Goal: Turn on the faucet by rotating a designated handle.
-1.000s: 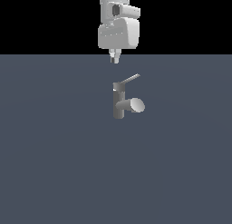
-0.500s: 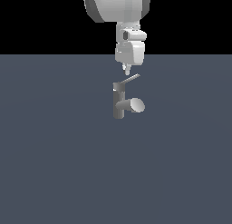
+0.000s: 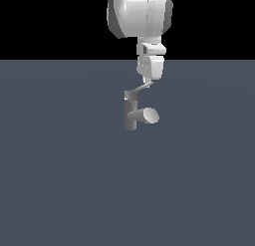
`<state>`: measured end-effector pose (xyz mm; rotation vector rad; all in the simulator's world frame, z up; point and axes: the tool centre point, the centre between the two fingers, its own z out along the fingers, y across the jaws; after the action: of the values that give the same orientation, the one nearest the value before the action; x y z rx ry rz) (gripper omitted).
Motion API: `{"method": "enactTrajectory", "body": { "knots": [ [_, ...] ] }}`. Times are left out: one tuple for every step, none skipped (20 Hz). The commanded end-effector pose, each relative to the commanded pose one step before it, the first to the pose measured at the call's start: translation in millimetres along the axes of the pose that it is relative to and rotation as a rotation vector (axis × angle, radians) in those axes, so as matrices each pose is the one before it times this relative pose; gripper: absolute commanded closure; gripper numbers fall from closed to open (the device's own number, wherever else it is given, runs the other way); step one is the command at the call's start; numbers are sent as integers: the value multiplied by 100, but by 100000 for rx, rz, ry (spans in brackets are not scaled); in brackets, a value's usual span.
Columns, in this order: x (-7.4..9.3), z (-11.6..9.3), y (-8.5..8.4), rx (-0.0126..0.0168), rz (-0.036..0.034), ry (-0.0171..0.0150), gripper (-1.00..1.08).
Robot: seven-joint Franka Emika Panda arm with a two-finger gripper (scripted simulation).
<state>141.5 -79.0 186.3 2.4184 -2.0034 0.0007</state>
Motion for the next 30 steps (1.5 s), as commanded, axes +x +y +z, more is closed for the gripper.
{"method": "enactTrajectory", "body": {
  "knots": [
    [495,295,-265,57,1765,-19,108],
    [122,75,-52,-6,408,-14,108],
    [83,53,-38,-4,284,-10,108],
    [49,31,-23,-2,169,-7,108],
    [25,10,-5,-1,69,-3,108],
    [0,0,0,0,0,0,108],
    [0,0,0,0,0,0,108],
    [0,0,0,0,0,0,108],
    [-7,10,23,-39,-57,1,108],
    [19,0,229,0,0,0,108],
    [19,0,231,0,0,0,108],
    [19,0,233,0,0,0,108],
    [19,0,236,0,0,0,108],
    [20,0,238,0,0,0,108],
    [20,0,241,0,0,0,108],
    [20,0,243,0,0,0,108],
    [20,0,245,0,0,0,108],
    [21,0,248,0,0,0,108],
    [21,0,250,0,0,0,108],
    [21,0,253,0,0,0,108],
    [21,0,255,0,0,0,108],
    [22,0,257,0,0,0,108],
    [63,-13,276,29,54,-32,108],
    [22,0,262,0,0,0,108],
    [22,0,264,0,0,0,108],
    [23,0,267,0,0,0,108],
    [23,0,269,0,0,0,108],
    [23,0,271,0,0,0,108],
    [24,-1,273,0,0,0,108],
    [24,-1,276,0,0,0,108]
  ]
}}
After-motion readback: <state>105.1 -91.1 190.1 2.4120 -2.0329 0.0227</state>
